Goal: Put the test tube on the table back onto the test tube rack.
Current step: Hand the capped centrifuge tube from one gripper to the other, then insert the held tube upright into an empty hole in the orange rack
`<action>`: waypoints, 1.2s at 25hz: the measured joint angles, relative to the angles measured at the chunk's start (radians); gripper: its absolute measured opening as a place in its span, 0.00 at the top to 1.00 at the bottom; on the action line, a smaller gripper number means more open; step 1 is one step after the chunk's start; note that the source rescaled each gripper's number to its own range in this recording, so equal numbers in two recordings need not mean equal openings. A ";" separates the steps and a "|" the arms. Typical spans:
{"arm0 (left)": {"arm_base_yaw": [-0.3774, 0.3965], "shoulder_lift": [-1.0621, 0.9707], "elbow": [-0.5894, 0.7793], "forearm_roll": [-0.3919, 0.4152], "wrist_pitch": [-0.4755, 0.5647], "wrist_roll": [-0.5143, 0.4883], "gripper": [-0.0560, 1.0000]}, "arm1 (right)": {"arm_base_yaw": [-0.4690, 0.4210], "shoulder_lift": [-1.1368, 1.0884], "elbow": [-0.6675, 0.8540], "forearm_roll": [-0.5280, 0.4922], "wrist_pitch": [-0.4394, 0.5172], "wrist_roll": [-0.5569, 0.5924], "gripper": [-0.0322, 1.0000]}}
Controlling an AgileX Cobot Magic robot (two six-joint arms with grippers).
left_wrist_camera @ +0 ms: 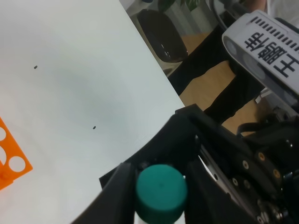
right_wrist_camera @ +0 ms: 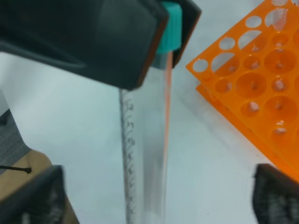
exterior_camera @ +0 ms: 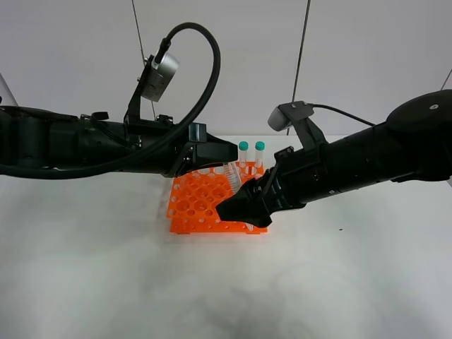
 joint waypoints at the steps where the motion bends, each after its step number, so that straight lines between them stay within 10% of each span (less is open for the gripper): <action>1: 0.000 0.000 0.000 0.000 0.000 0.000 0.94 | 0.000 0.000 -0.005 -0.007 0.014 0.010 0.03; 12: 0.000 0.000 0.000 0.000 0.000 0.000 0.94 | 0.000 -0.055 -0.285 -0.561 0.349 0.610 0.00; 18: 0.000 0.000 0.000 0.000 0.000 0.000 0.94 | 0.000 -0.057 -0.329 -0.824 0.382 0.868 0.00; 30: 0.000 0.000 0.000 0.000 0.000 0.000 0.94 | -0.293 -0.021 -0.330 -0.974 0.377 0.962 0.00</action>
